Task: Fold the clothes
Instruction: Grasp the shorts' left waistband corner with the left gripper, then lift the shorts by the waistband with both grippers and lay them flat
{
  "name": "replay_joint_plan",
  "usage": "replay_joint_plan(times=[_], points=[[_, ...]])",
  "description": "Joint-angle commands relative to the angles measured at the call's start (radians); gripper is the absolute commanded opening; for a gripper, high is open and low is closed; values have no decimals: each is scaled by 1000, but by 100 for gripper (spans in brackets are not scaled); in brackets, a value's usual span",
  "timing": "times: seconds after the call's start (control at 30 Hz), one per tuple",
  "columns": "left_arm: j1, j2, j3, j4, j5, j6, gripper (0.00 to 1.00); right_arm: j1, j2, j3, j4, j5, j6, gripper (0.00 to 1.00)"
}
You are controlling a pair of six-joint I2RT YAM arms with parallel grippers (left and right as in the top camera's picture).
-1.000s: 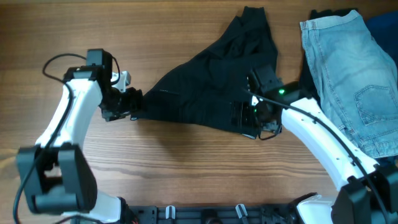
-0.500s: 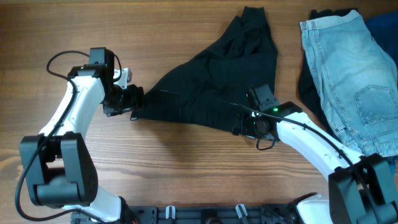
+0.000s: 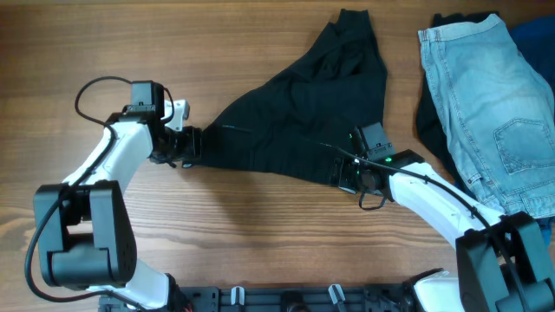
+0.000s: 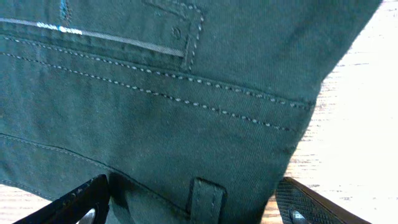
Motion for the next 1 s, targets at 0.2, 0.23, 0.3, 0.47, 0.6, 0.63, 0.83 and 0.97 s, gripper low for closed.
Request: replay_joint_plan(times=[0.2,0.23,0.3,0.47,0.6,0.63,0.83,0.97], points=[[-47,26,-53,42,114,27,68,-3,13,-5,10,18,-9,83],[-61,37,-58,48,104,27,66,-3,13,-5,13,18,-9,83],[-77,52,-60,53,84,27,56,-3,15,-6,17,18,-9,80],[-84,71,-60,66,84,19,11,-3,35,-22,63,22,-10,51],[-85,71,-60,69,85,18,4,-3,78,-32,85,34,-7,4],[-85,70,-60,69,85,7,4,-3,81,-32,85,41,-6,4],[-84,-7,-5,17,85,-34,4,-14,13,48,8,51,-19,4],[-84,-168,142,-130,79,-34,4,-62,-110,240,-172,51,-108,4]])
